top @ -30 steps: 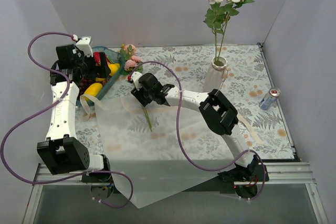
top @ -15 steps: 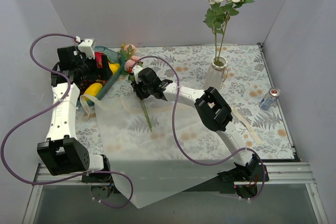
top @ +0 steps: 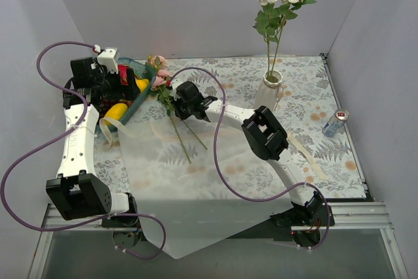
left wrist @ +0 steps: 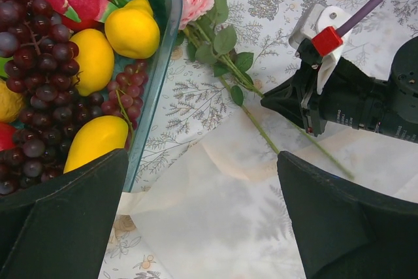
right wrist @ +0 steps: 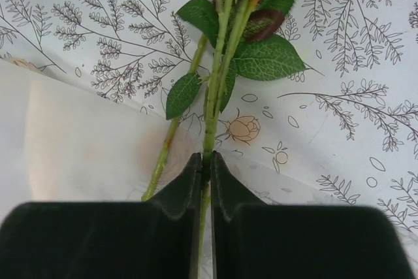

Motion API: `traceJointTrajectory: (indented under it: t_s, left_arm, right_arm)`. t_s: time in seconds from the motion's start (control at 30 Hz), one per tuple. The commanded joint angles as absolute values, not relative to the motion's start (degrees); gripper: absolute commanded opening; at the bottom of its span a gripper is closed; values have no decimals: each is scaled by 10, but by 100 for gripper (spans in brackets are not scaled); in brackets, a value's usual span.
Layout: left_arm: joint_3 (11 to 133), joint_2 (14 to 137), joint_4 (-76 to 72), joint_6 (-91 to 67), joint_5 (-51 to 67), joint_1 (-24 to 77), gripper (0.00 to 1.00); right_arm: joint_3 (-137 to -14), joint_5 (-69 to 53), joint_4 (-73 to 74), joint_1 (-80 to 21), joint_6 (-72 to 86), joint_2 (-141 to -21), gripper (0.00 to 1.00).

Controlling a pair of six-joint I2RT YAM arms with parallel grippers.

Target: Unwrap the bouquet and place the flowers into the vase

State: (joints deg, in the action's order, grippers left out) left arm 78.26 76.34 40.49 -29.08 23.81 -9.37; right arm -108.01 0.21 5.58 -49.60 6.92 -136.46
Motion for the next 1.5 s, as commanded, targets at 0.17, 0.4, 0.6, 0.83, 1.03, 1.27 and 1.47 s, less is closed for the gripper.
traceJointTrajectory:
  t_s: [0.17, 0.4, 0.6, 0.83, 1.03, 1.27, 1.47]
  left_arm:
    - [784, 740, 405, -284, 249, -94, 98]
    - [785, 736, 408, -285, 255, -94, 98]
    - [791, 737, 413, -289, 266, -94, 98]
    - [793, 735, 417, -293, 279, -95, 98]
    - [799, 741, 420, -295, 287, -94, 98]
    - [800, 741, 421, -294, 295, -94, 98]
    - [805, 736, 428, -286, 303, -95, 98]
  right_arm:
    - [-1078, -4, 11, -494, 66, -1303, 1]
    - [-1042, 108, -22, -483, 42, -1191, 1]
    - [-1023, 183, -43, -475, 11, -1082, 1]
    - [-979, 202, -120, -475, -50, -943, 1]
    - [-794, 190, -438, -473, -207, -782, 1]
    - [-676, 108, -685, -375, -227, -716, 1]
    - [-648, 126, -745, -300, -177, -692, 1]
